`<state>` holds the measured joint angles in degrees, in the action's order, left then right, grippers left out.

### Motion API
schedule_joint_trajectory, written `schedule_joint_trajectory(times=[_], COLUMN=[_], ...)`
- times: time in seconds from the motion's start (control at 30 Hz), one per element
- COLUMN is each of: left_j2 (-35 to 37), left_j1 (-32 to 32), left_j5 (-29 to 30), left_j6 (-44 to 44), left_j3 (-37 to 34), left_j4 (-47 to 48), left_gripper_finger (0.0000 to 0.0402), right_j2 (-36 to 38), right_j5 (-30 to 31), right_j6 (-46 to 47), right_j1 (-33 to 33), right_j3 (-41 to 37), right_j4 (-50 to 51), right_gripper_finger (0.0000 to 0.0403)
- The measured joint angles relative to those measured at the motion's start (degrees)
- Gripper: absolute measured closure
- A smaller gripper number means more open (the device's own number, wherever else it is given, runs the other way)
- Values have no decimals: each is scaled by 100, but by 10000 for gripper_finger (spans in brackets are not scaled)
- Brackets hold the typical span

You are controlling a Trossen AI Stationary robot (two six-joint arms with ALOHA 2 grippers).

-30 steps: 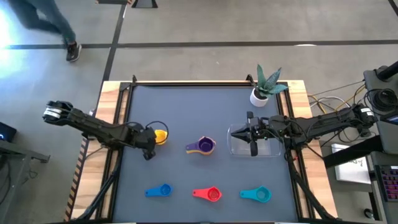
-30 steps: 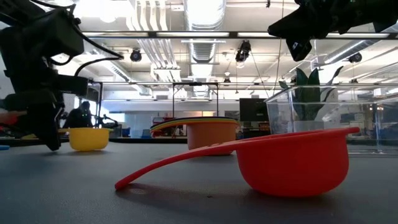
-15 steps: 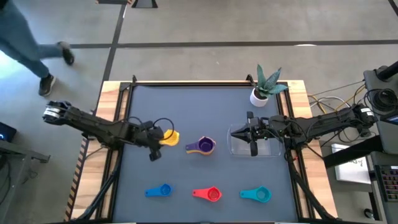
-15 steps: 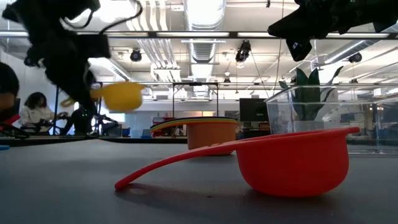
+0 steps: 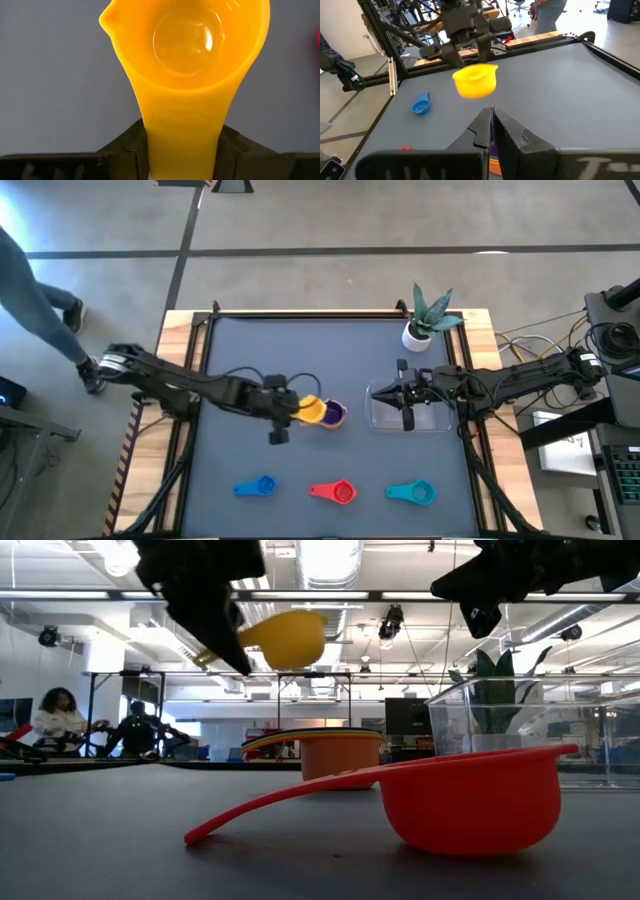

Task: Nest measuring cups in basket
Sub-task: Stack the yellow measuring cup on top of the violet measuring cup

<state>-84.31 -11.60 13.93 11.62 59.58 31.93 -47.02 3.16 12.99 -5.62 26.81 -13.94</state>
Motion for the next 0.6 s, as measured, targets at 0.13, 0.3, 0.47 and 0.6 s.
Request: schedule_joint_trajectory(times=[0.13,0.3,0.47,0.6], left_j2=[-550,-959,-1226,-1368], left_j1=[13,61,208,282], left_j5=[-4,-111,-240,-297], left_j6=[-74,-76,-68,-66], left_j3=[402,630,637,629], left_j4=[-1,-90,-295,-417], left_gripper_finger=[282,282,282,282], right_j2=[0,2,1,2], right_j5=[-1,-1,-2,-2], right_j6=[6,-4,-8,-9], right_j1=[0,1,1,1], right_j3=[0,0,0,0], right_j4=[-1,-1,3,21], right_gripper_finger=[394,394,394,394])
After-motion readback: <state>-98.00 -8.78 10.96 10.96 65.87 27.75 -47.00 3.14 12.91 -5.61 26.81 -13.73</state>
